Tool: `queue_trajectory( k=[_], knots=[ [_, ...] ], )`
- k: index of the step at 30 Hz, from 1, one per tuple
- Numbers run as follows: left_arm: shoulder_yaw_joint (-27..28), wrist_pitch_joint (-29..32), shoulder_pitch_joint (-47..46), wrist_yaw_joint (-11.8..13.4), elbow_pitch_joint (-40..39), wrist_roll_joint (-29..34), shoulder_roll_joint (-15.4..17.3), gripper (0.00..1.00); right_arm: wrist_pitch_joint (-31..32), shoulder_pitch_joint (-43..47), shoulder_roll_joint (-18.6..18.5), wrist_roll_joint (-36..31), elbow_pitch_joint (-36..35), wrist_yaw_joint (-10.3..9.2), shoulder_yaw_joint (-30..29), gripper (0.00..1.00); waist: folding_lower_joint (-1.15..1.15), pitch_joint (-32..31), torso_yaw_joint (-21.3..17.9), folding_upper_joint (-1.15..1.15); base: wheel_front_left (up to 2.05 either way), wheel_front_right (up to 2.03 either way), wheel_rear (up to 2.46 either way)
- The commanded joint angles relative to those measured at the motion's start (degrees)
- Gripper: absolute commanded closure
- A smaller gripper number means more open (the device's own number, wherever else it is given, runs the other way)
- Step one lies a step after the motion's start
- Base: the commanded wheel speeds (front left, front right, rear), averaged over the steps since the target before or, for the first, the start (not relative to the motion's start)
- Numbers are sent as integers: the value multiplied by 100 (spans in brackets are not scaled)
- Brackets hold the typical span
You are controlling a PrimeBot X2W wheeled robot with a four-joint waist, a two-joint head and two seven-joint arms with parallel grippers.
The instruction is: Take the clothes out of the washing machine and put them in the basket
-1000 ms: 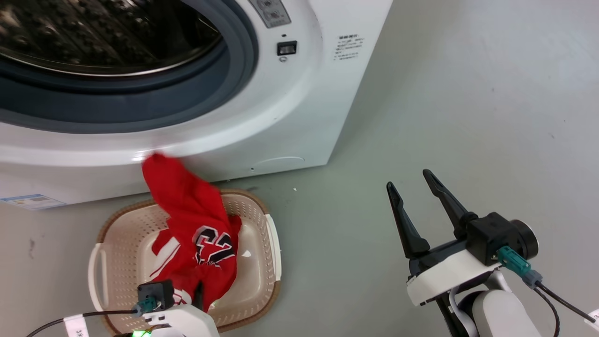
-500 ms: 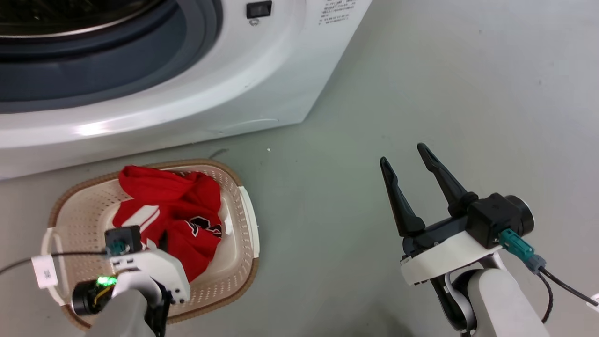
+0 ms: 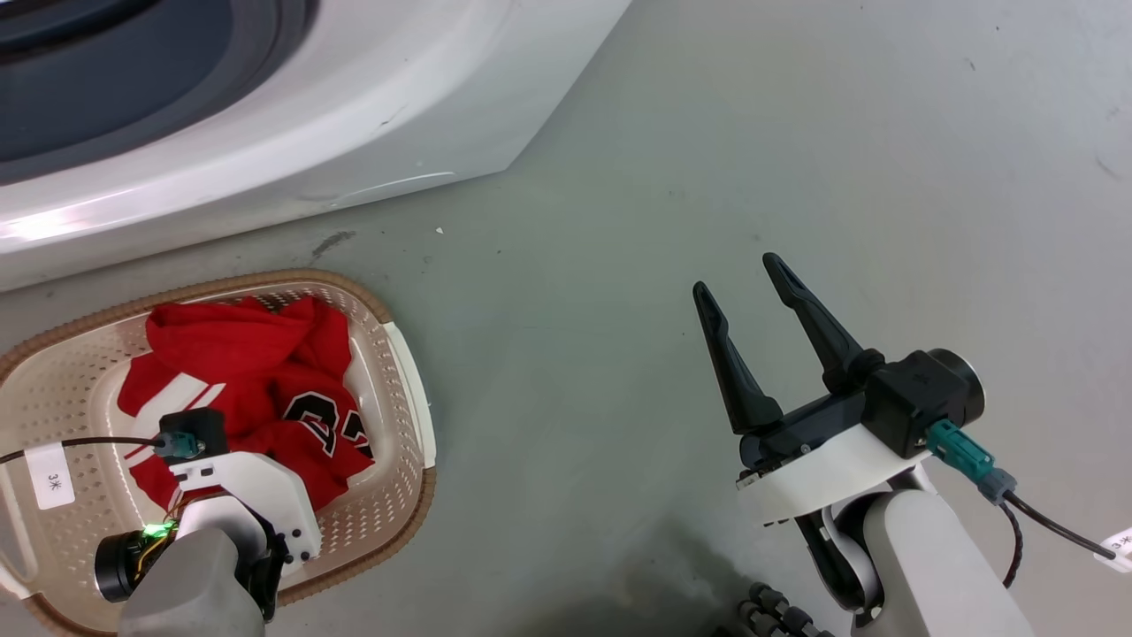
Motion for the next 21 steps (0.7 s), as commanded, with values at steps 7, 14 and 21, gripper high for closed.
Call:
queue_trajectory(
  k=[7,14,21],
  knots=[
    [-38,447,52,59,131,-94,-20,7,-82,-141,8,28,102,-4,6,0,-1,40,-21,0,0,0,0],
    [-89,520,207,4,161,-135,-169,0,-93,-114,7,-55,217,-4,-20,0,-1,-345,126,0,0,0,0],
    [-183,311,479,-122,173,-166,-390,0,-38,102,7,-154,369,-4,-106,0,-1,-1205,391,0,0,0,0]
  ],
)
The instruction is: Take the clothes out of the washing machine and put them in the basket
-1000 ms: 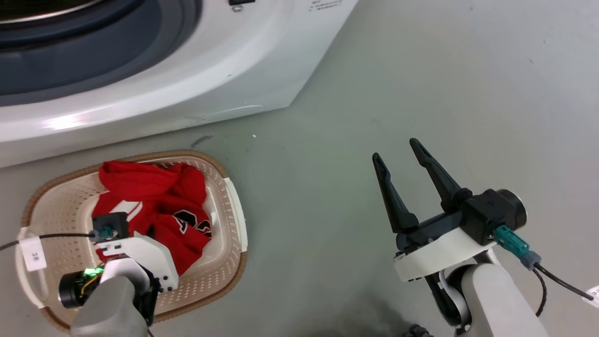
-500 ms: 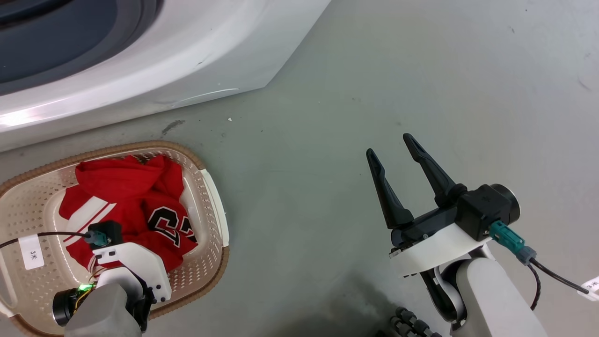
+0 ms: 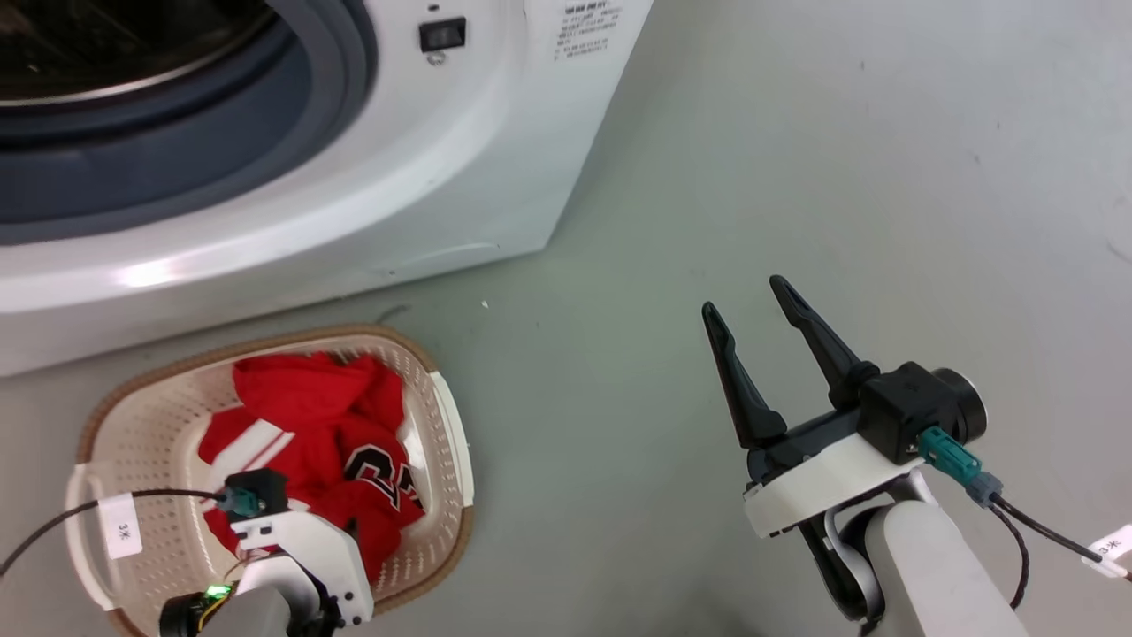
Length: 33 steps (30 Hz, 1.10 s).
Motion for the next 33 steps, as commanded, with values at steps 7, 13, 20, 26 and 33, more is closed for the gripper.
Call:
queue_trajectory(
  k=[7,13,20,26,33],
  knots=[
    [-65,-600,308,-118,7,-40,-221,0,199,427,5,-179,37,-4,-212,0,0,-1192,489,0,0,0,0],
    [-85,-959,466,-147,-125,-29,-324,0,398,770,4,-262,-26,-4,-376,0,0,-1759,746,0,0,0,0],
    [92,-1043,736,99,-1366,166,-270,0,587,1168,4,-365,-220,-4,-597,0,0,-2235,1088,0,0,0,0],
    [379,-1041,1225,354,-3213,657,-295,0,723,1391,5,-476,-404,-4,-798,0,0,-2481,1373,0,0,0,0],
    [620,-1042,1750,528,-5189,1250,-319,0,855,1551,5,-577,-612,-4,-990,0,0,-2638,1571,0,0,0,0]
  ],
)
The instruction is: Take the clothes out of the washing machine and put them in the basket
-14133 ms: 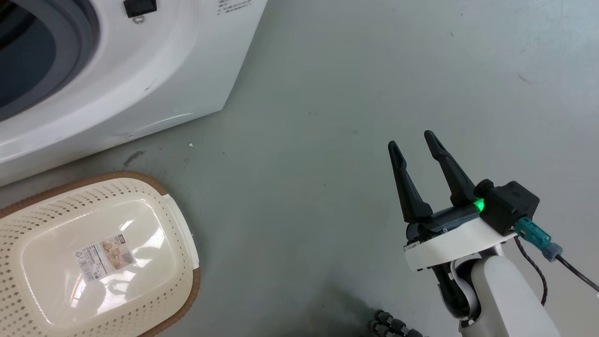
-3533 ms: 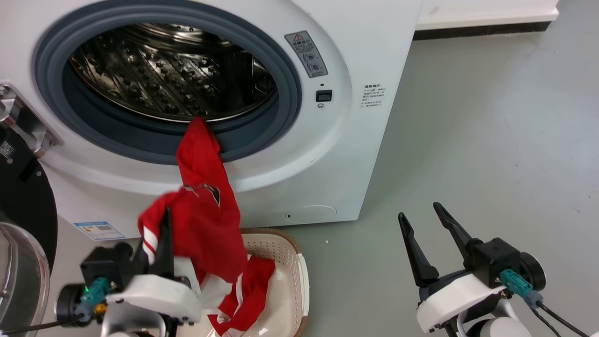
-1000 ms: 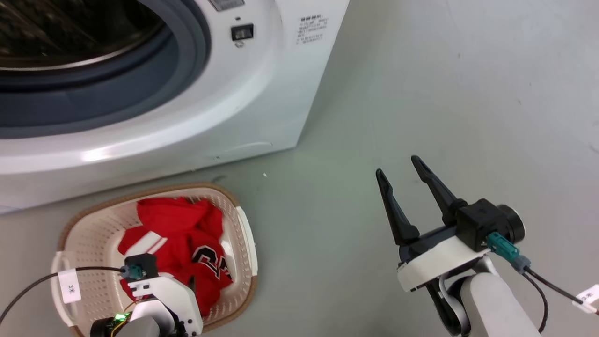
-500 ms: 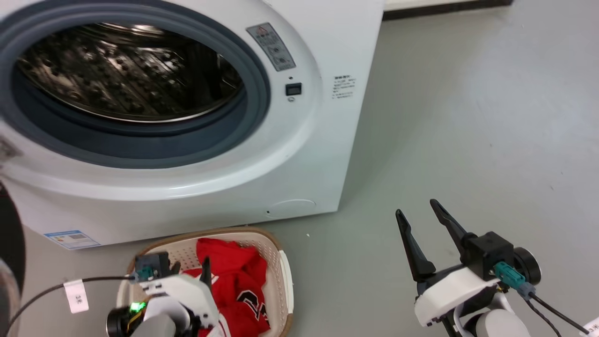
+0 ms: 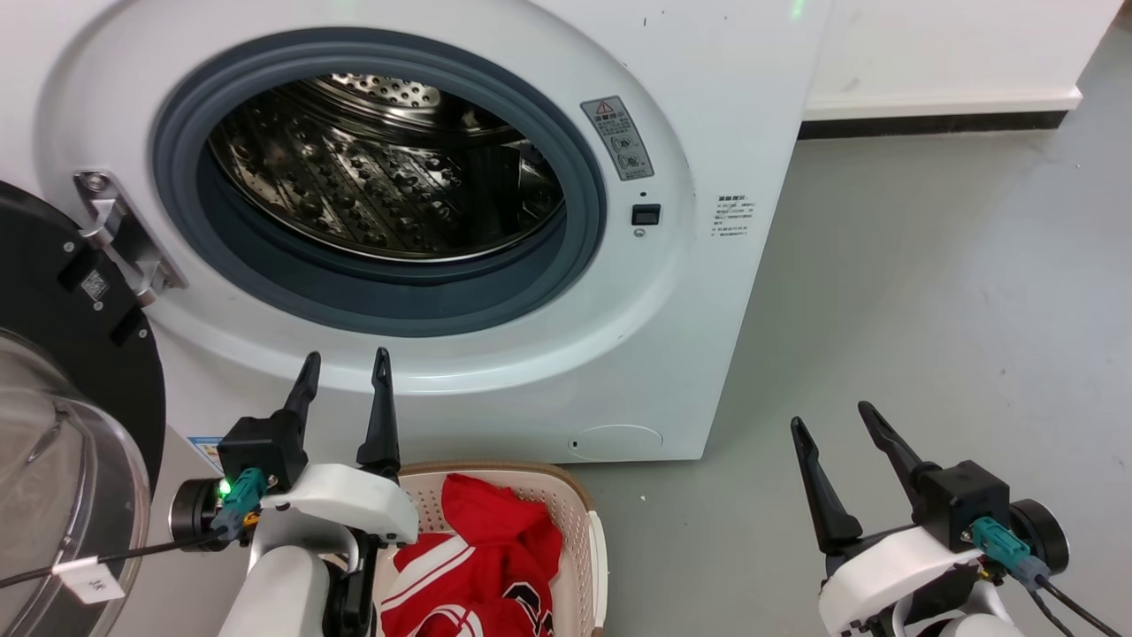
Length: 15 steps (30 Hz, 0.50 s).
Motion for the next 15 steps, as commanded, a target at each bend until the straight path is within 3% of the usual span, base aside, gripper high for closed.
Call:
queue_trajectory(
  k=[1,6,15],
  knots=[
    [29,-13,124,40,-232,94,14,0,19,70,6,-49,-52,-4,-35,0,1,-63,59,0,0,0,0],
    [89,-13,512,104,-1006,341,91,0,83,212,6,-77,-111,-4,-111,0,1,-265,95,0,0,0,0],
    [22,80,1295,176,-1664,472,252,0,123,467,6,-57,-250,-4,-136,0,1,-515,94,0,0,0,0]
  ],
)
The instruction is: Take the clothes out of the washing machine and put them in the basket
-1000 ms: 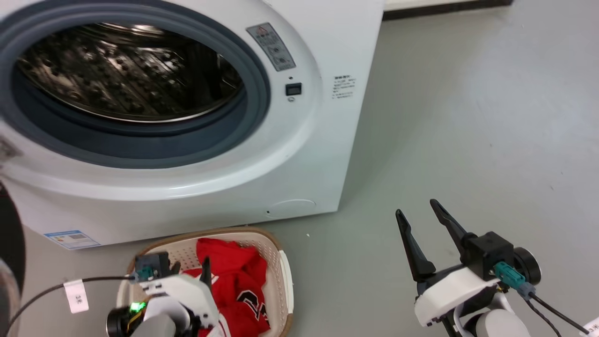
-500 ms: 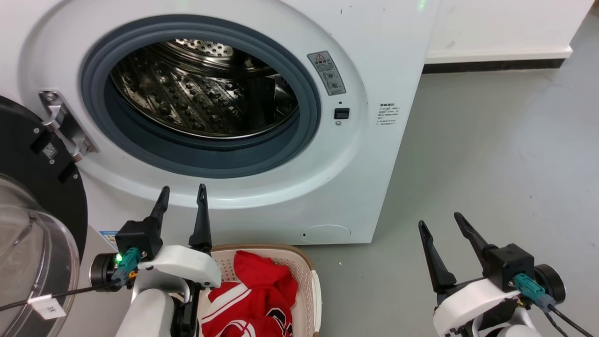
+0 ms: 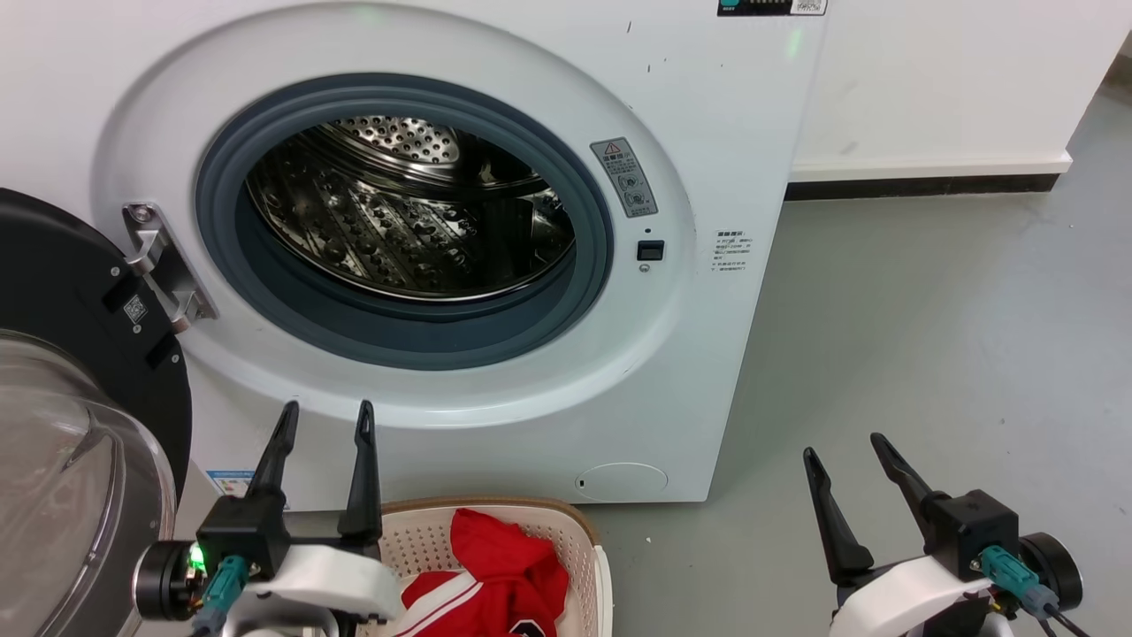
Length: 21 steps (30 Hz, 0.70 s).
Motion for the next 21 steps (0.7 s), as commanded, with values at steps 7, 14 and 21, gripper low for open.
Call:
queue_trajectory(
  k=[7,14,21],
  knots=[
    [-108,192,412,54,-204,-9,16,0,-1,166,6,47,-126,-4,59,0,1,-102,31,0,0,0,0],
    [-160,229,449,91,-195,0,32,0,10,205,6,59,-203,-4,105,0,1,-144,112,0,0,0,0],
    [-160,251,420,114,-164,-44,75,0,20,205,6,74,-233,-4,112,0,1,-121,147,0,0,0,0]
  ],
)
